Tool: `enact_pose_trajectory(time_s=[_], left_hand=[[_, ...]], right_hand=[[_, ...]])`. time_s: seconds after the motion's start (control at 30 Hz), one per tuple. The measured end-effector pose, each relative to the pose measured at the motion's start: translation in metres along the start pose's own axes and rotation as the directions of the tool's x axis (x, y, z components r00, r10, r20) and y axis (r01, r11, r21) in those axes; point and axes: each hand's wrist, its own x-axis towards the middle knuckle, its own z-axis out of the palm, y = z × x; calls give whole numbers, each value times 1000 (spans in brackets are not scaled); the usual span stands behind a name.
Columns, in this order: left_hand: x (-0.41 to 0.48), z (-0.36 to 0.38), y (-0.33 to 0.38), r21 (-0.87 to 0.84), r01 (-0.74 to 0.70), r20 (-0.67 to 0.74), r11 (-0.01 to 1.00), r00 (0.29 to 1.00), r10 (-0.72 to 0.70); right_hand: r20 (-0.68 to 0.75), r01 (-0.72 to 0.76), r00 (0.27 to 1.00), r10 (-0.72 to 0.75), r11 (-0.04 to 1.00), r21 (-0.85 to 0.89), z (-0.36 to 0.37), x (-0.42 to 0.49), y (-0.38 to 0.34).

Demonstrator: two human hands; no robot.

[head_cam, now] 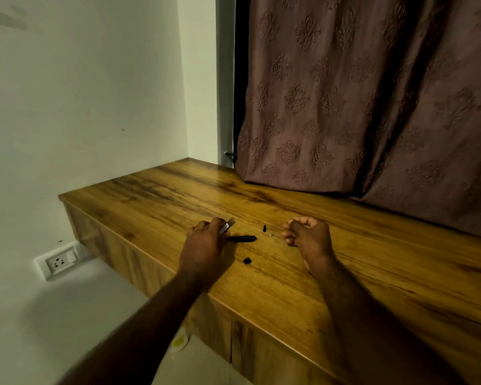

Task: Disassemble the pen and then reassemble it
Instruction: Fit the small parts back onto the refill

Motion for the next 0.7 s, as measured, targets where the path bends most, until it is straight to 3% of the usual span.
enact_pose_trajectory(time_s=[0.27,0.43,0.7], left_hand=[[4,7,-8,46,-10,-4,999,1000,10],[4,8,-9,24,-2,-15,1000,1000,3],[3,8,-9,24,-15,-23,1000,1000,15]], right_hand=[[74,126,991,-110,957,-261,5,2,6],[86,233,971,-222,812,-536,7,1,8],[94,202,976,-196,656,-727,11,2,14]])
